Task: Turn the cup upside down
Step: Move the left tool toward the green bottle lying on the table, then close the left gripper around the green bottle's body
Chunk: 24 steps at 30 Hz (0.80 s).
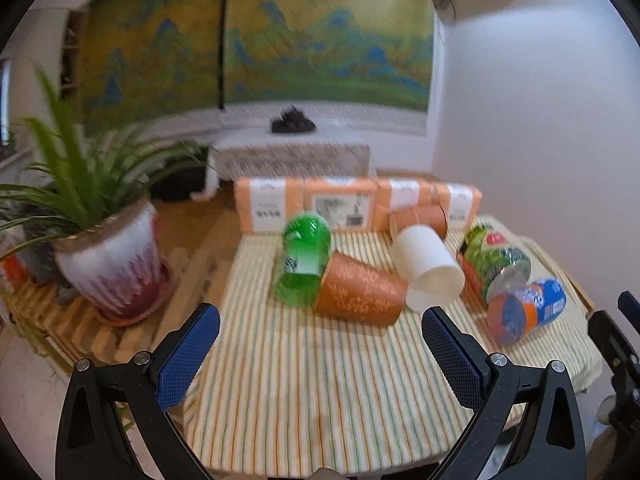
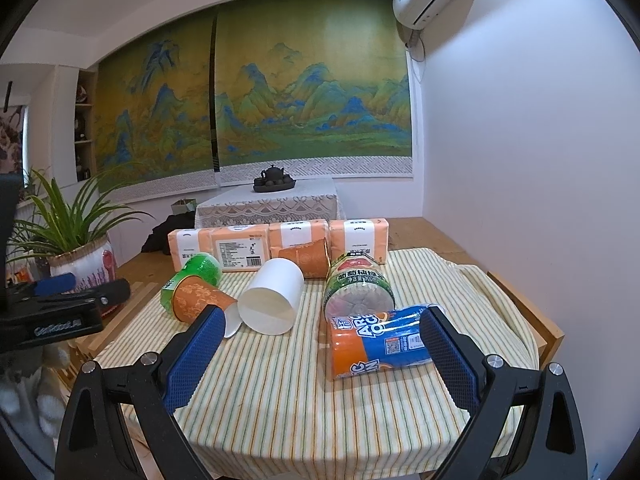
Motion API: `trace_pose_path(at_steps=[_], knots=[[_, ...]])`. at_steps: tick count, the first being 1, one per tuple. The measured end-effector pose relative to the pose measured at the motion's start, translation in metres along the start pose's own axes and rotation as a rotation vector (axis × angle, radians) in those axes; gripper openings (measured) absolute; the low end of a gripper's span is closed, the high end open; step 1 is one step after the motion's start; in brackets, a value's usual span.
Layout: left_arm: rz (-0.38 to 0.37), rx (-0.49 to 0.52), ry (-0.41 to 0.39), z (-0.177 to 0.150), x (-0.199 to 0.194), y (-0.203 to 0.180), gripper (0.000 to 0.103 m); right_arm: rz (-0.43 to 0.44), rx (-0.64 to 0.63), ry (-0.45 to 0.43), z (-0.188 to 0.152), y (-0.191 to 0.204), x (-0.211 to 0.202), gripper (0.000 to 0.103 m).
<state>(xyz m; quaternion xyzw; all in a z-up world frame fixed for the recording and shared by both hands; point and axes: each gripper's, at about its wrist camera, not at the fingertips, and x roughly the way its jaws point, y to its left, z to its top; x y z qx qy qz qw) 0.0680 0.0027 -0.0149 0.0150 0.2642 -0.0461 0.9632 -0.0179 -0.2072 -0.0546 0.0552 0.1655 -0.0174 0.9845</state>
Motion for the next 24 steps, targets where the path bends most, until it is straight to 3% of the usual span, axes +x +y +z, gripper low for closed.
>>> trace_pose_path(at_steps=[4, 9, 16, 24], knots=[[-0.008, 0.046, 0.037, 0.013, 0.027, 0.002, 0.102, -0.001, 0.01, 0.005, -0.001, -0.005, 0.001, 0.096], [-0.059, 0.022, 0.219, 0.027, 0.069, 0.008, 0.102, -0.002, 0.025, 0.011, -0.002, -0.009, 0.001, 0.096], [-0.075, 0.003, 0.352, 0.056, 0.124, 0.014, 0.102, -0.002, 0.031, 0.015, -0.004, -0.014, 0.001, 0.096], [-0.04, -0.034, 0.473, 0.071, 0.193, 0.03, 0.1, -0.023, 0.036, 0.03, -0.006, -0.024, 0.005, 0.096]])
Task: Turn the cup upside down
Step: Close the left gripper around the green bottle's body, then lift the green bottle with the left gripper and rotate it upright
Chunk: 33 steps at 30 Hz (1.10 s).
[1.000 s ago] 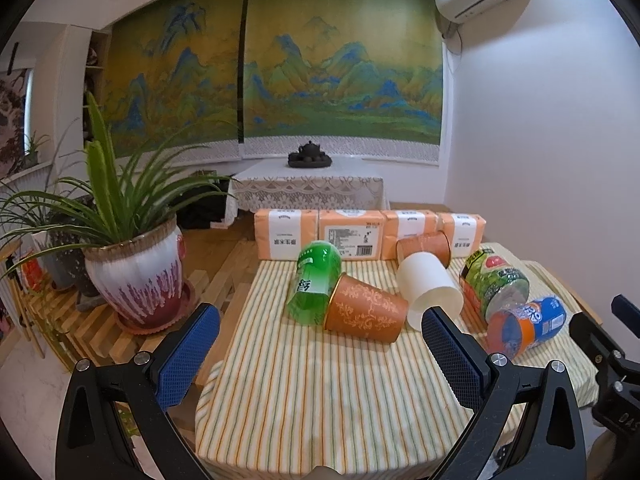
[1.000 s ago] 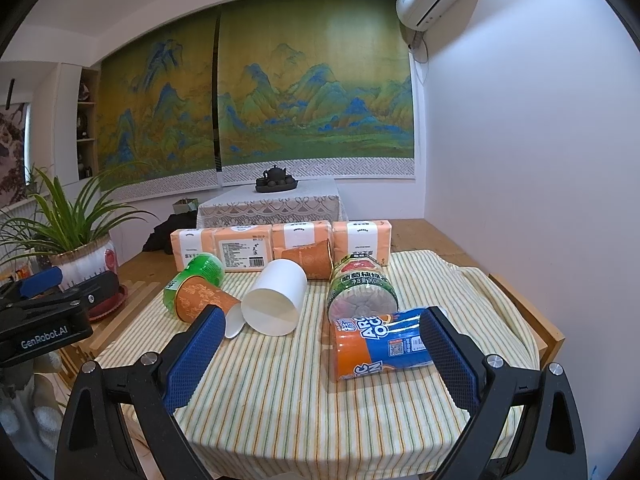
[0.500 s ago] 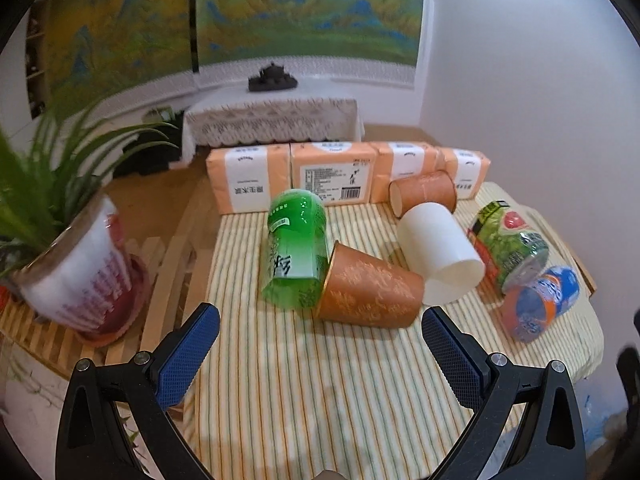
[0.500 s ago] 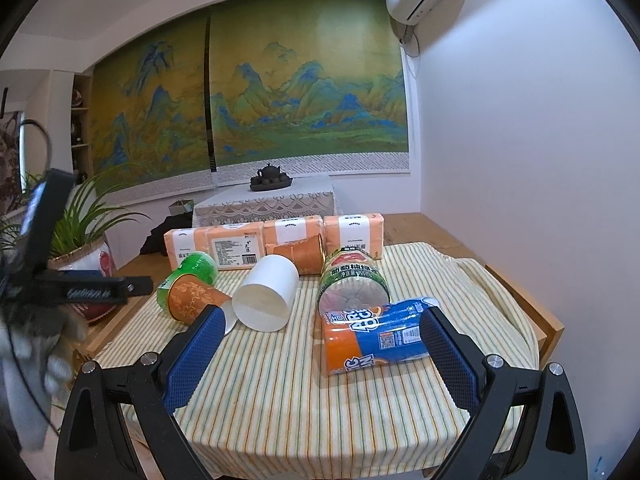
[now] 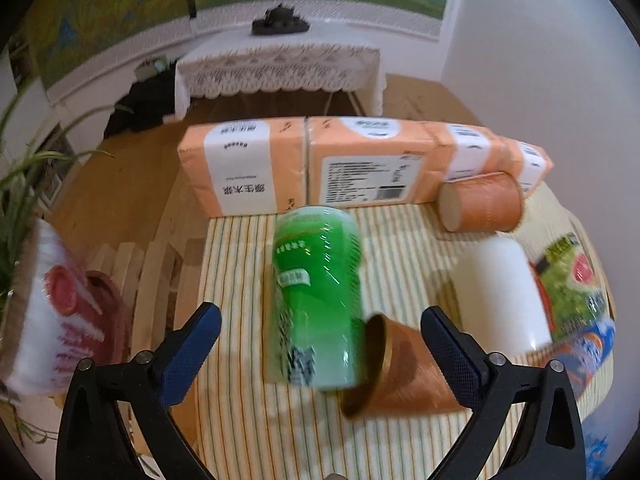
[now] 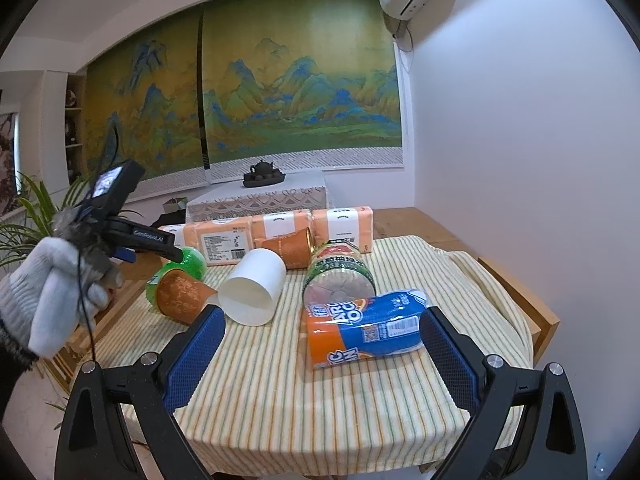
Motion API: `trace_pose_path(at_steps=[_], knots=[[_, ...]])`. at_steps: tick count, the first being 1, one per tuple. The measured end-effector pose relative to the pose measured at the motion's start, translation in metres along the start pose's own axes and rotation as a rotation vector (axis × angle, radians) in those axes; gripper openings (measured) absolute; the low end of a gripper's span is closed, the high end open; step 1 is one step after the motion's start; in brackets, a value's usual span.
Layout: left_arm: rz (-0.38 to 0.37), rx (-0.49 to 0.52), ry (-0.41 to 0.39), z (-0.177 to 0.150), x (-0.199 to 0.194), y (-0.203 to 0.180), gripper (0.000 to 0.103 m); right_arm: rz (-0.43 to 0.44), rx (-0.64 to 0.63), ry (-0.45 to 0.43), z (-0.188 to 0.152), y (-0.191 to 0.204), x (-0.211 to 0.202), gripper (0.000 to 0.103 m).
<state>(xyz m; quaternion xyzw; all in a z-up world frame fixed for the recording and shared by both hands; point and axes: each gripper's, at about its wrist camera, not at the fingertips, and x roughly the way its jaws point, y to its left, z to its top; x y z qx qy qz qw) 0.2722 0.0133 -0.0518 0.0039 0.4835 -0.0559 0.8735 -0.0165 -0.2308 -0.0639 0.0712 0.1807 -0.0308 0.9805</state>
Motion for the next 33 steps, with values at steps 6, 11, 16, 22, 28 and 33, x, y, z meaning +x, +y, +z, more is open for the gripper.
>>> trace_pose_path(at_steps=[6, 11, 16, 22, 28, 33], knots=[[-0.03, -0.057, 0.07, 0.018, 0.03, 0.019, 0.098, -0.026, 0.019, 0.031, -0.003, -0.011, 0.005, 0.096], [-0.053, -0.076, 0.136, 0.022, 0.053, 0.026, 0.081, -0.047, 0.043, 0.069, -0.003, -0.023, 0.01, 0.096], [-0.082, -0.1, 0.149, 0.022, 0.062, 0.028, 0.069, -0.045, 0.067, 0.091, -0.006, -0.031, 0.013, 0.096], [-0.085, -0.124, 0.144, 0.022, 0.064, 0.035, 0.065, -0.046, 0.069, 0.09, -0.007, -0.032, 0.012, 0.096], [-0.077, -0.142, 0.12, 0.018, 0.048, 0.048, 0.065, -0.038, 0.064, 0.088, -0.007, -0.029, 0.011, 0.096], [-0.075, -0.163, 0.091, 0.009, 0.02, 0.065, 0.065, -0.023, 0.06, 0.083, -0.007, -0.023, 0.01, 0.096]])
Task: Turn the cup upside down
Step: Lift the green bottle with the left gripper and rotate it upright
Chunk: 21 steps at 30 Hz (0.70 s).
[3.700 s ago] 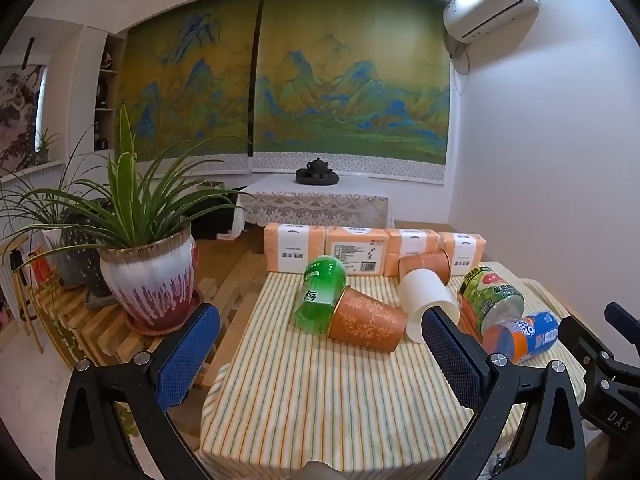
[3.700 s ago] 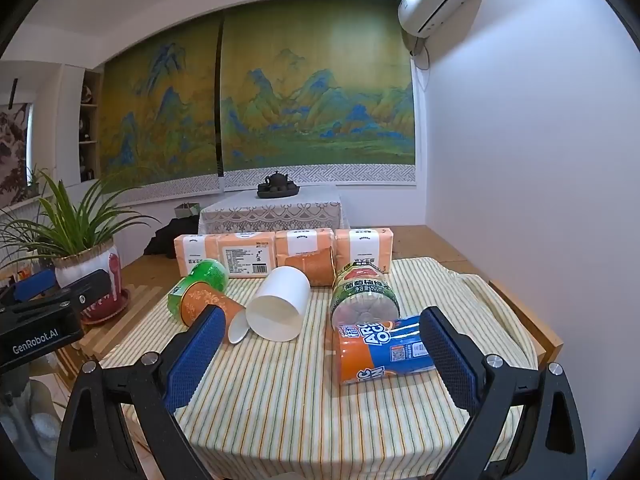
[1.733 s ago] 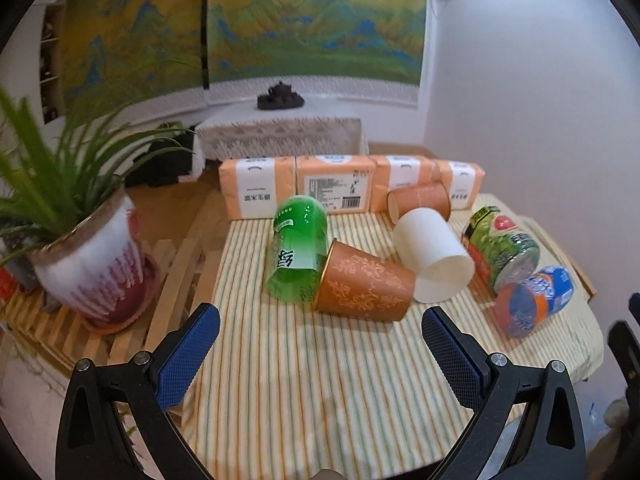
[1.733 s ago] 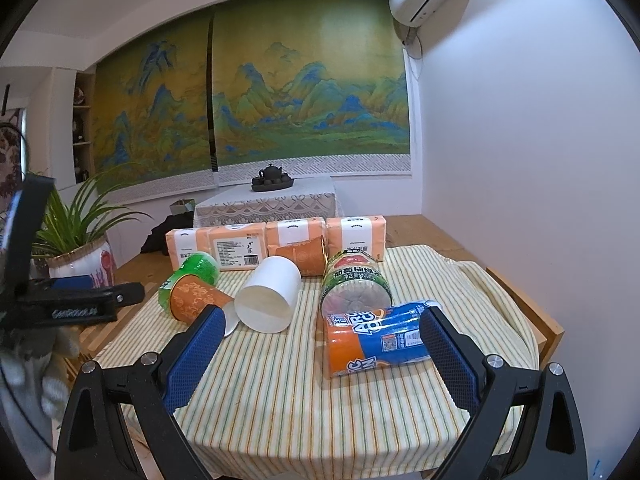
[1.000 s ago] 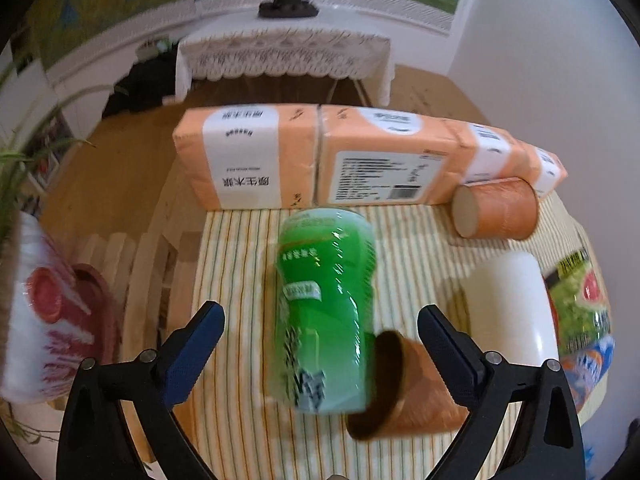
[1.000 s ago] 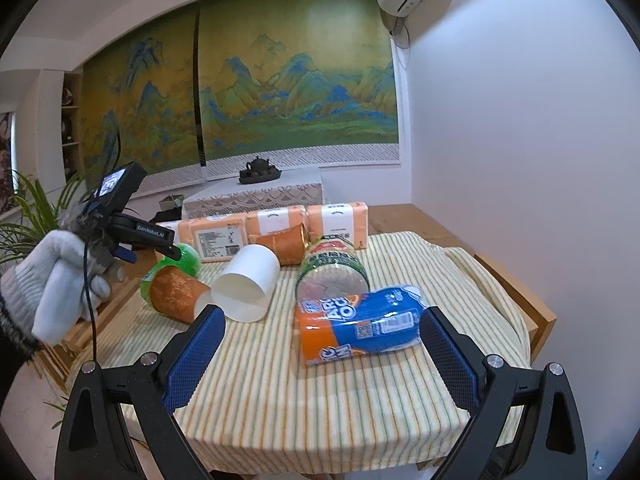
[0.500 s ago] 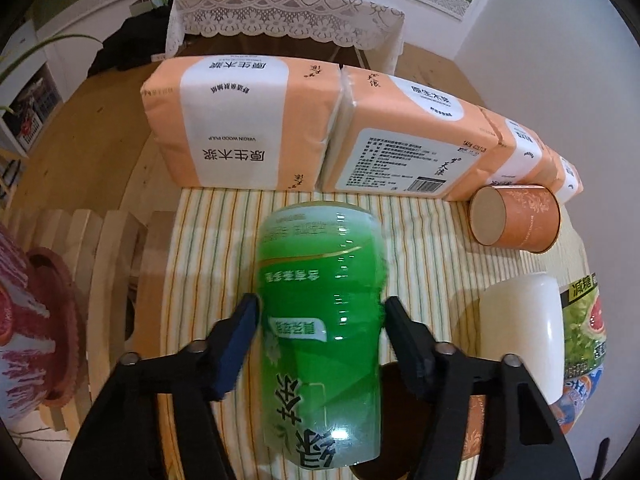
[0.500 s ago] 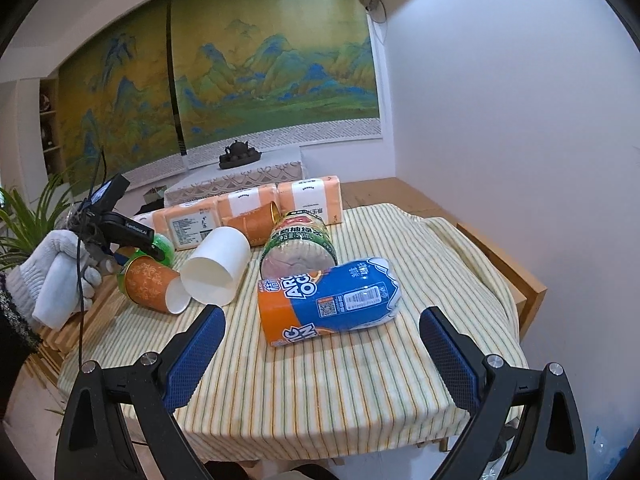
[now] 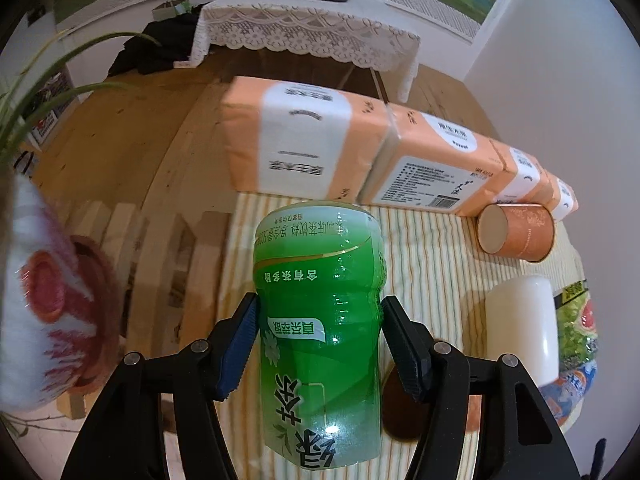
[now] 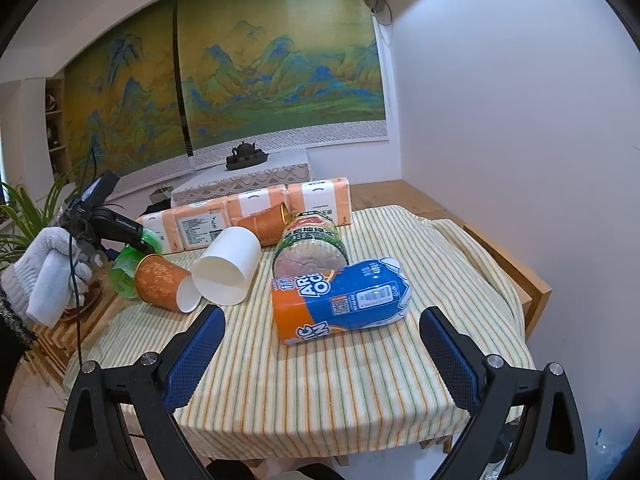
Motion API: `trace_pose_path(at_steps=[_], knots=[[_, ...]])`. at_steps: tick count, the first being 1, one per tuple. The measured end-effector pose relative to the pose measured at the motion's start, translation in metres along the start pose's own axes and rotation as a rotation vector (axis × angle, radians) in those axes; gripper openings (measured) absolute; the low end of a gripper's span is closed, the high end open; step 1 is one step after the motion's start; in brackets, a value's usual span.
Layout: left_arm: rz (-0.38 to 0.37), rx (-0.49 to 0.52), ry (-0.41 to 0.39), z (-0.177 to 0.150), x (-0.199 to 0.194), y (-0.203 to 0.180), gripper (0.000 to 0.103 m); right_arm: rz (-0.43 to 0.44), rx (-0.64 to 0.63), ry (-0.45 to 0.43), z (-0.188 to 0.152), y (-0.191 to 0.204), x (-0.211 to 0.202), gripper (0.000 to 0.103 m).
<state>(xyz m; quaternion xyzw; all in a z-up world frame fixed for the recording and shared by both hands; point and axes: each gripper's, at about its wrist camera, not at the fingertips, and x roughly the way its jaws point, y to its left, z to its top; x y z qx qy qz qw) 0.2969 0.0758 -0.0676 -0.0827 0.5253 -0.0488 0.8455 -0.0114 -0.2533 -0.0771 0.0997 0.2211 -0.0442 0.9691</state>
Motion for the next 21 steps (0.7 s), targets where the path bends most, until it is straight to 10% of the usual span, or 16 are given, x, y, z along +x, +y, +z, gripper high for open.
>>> trace_pose_path(at_steps=[21], knots=[[-0.15, 0.163, 0.015, -0.13, -0.065, -0.069, 0.065, 0.065, 0.073, 0.022, -0.002, -0.007, -0.006, 0.096]])
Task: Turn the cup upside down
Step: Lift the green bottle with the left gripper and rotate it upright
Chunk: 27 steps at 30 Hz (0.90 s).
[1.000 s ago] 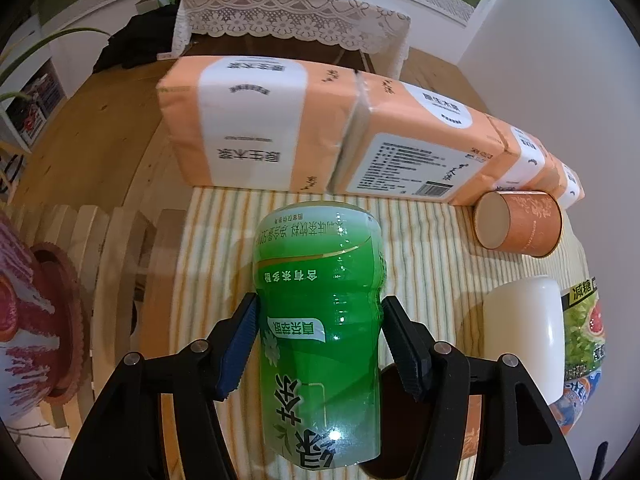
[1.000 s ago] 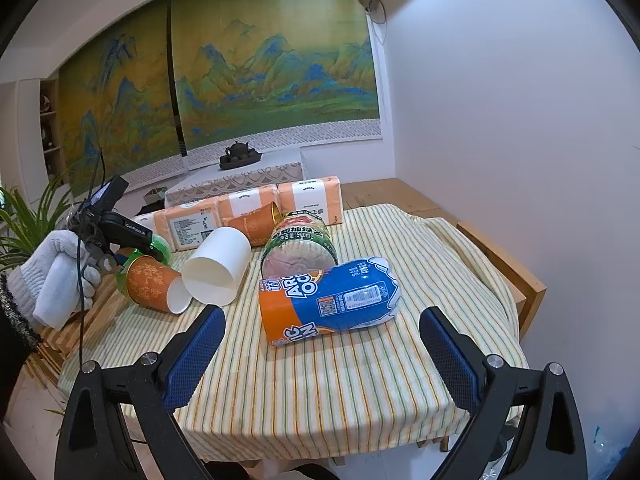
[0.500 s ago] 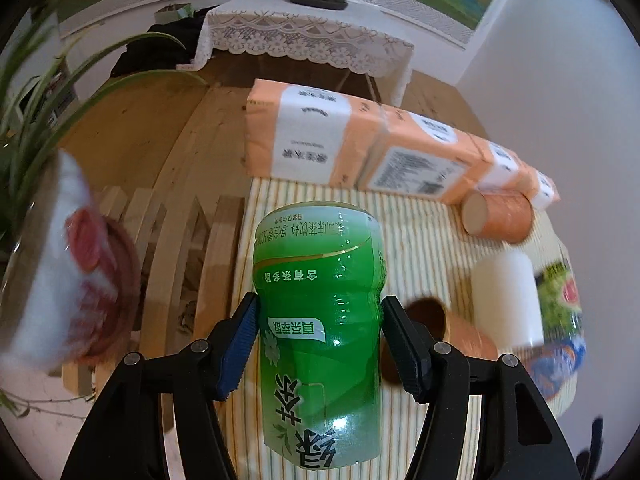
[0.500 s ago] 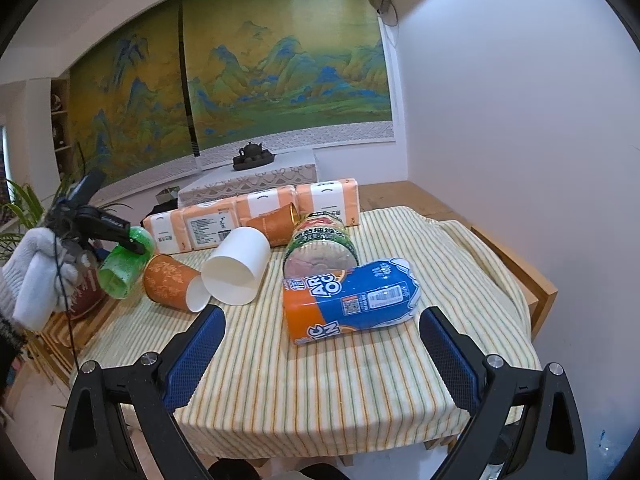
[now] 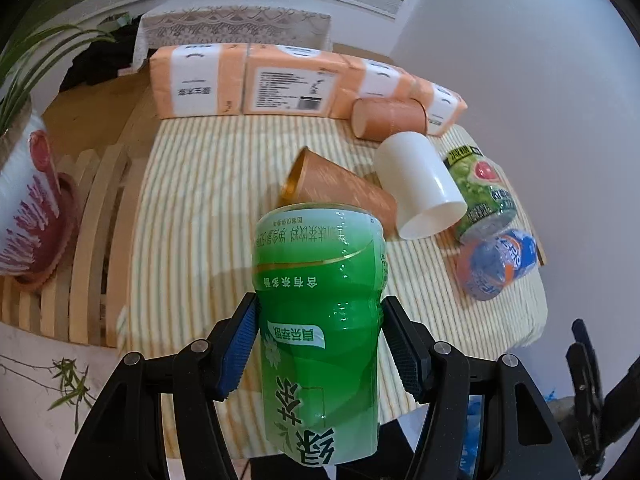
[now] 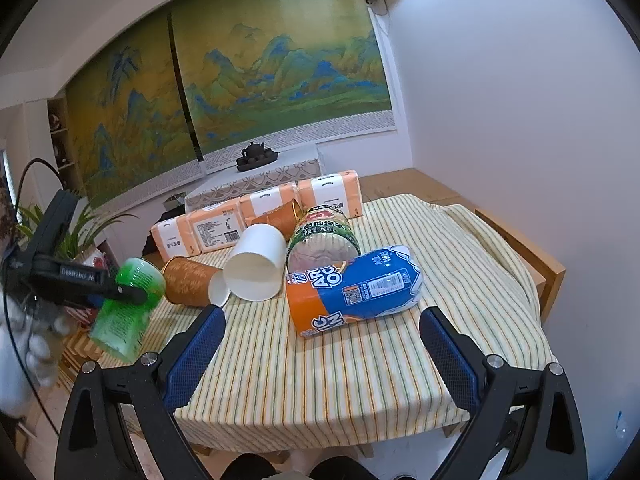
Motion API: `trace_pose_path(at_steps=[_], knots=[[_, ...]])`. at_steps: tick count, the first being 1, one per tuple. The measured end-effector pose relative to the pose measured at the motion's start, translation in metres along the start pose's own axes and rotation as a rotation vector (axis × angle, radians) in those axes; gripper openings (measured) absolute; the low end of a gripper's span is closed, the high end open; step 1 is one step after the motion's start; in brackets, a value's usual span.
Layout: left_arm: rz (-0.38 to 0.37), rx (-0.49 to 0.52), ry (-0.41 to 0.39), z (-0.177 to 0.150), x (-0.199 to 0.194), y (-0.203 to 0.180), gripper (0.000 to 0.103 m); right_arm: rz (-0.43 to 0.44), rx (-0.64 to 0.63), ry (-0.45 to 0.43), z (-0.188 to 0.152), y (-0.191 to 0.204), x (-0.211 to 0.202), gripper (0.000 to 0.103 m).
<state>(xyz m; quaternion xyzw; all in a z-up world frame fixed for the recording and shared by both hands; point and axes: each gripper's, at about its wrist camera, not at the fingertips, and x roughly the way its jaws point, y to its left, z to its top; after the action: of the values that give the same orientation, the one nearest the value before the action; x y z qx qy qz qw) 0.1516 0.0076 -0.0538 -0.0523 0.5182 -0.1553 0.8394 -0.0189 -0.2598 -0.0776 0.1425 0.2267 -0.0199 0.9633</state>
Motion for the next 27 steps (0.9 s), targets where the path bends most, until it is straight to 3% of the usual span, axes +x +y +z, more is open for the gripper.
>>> trace_pose_path(at_steps=[3, 16, 18, 19, 27], knots=[[-0.059, -0.032, 0.03, -0.004, 0.008, -0.002, 0.065, -0.003, 0.001, -0.007, 0.0, -0.002, -0.003, 0.096], [-0.116, 0.001, 0.085, -0.003, 0.044, -0.041, 0.066, 0.024, 0.026, 0.047, 0.001, -0.006, 0.01, 0.096], [-0.118, 0.002, 0.094, -0.002, 0.047, -0.045, 0.077, 0.038, 0.039, 0.073, 0.001, -0.008, 0.016, 0.096], [-0.125, -0.006, 0.09, -0.001, 0.047, -0.045, 0.085, 0.046, 0.043, 0.087, 0.002, -0.008, 0.019, 0.096], [-0.107, 0.004, -0.004, -0.007, 0.008, -0.027, 0.086, 0.13, 0.078, 0.196, 0.013, -0.005, 0.039, 0.096]])
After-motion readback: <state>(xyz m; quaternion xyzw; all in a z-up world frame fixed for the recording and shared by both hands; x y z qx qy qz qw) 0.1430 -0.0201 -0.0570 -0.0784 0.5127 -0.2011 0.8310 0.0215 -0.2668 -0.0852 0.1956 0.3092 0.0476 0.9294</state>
